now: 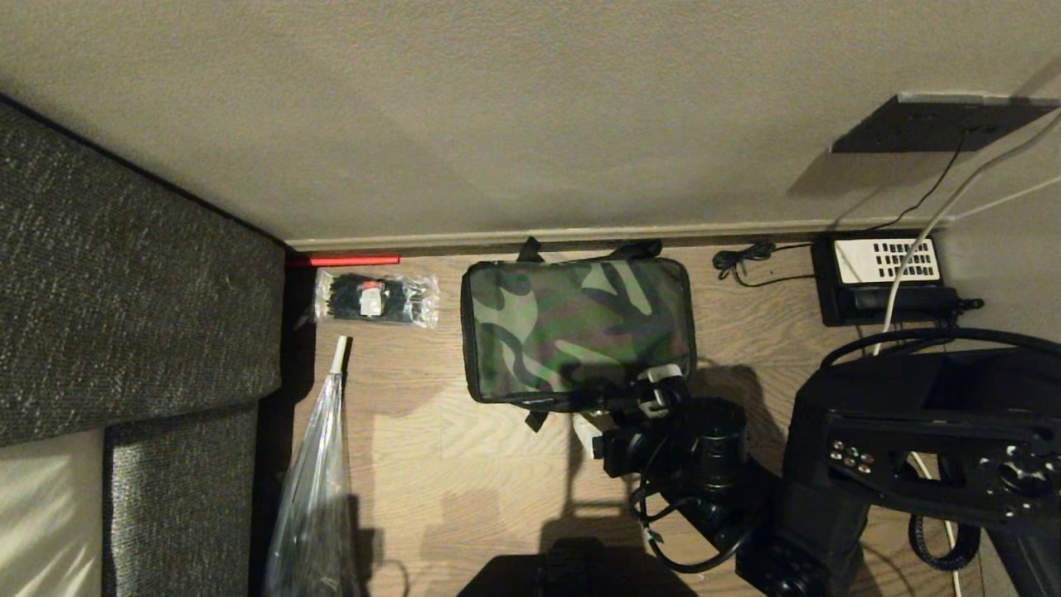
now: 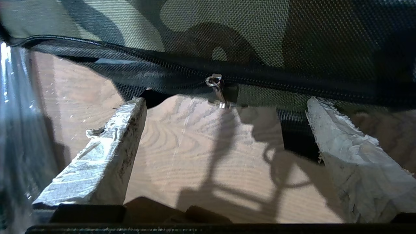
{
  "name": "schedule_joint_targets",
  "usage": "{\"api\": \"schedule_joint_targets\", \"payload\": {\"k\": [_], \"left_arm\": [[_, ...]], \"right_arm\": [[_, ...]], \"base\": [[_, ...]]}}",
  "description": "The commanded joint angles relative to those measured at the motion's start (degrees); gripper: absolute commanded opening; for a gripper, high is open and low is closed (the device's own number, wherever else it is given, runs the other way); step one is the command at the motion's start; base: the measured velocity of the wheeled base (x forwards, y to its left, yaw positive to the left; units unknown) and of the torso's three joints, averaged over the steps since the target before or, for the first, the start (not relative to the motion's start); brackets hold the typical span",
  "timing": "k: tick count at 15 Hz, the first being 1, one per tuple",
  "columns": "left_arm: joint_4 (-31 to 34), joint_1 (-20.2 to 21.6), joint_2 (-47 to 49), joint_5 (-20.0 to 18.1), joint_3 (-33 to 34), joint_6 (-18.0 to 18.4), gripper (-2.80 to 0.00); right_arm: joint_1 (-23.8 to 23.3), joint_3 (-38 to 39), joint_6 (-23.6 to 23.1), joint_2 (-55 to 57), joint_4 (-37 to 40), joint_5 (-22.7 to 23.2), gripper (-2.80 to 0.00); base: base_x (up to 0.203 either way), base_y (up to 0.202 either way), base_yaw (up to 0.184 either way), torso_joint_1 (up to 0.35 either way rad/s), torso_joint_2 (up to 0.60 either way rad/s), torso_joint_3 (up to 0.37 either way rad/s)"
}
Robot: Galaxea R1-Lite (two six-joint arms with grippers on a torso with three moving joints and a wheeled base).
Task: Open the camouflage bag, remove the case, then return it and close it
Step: Open the top of the storage box
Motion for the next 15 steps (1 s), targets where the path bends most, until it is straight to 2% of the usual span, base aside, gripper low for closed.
{"api": "schedule_joint_targets", "payload": {"k": [1,5,10,12,15], "left_arm": [[-0.01,0.02,-0.11,0.02,0.18,-0.02,-2.8],[-0.01,0.02,-0.11,0.02,0.18,-0.02,-2.8],[-0.01,0.02,-0.11,0.02,0.18,-0.02,-2.8],[-0.01,0.02,-0.11,0.02,0.18,-0.02,-2.8],[-0.01,0.02,-0.11,0.02,0.18,-0.02,-2.8]], "right_arm": [[0.04,-0.8,0.0,3.11,-0.52,0.24,0.0],[0.07,-1.84,0.21,5.82,-3.85,-0.25,0.0],[0.01,-1.09,0.62,2.44,-0.3,1.21,0.0],[0.0,-2.18,0.19,4.38,-3.79,1.0,0.0],[-0.01,-3.14,0.03,5.45,-3.85,0.79,0.0]], "base": [[0.0,0.0,0.0,0.0,0.0,0.0],[0.0,0.0,0.0,0.0,0.0,0.0],[0.0,0.0,0.0,0.0,0.0,0.0],[0.0,0.0,0.0,0.0,0.0,0.0],[0.0,0.0,0.0,0.0,0.0,0.0]]}}
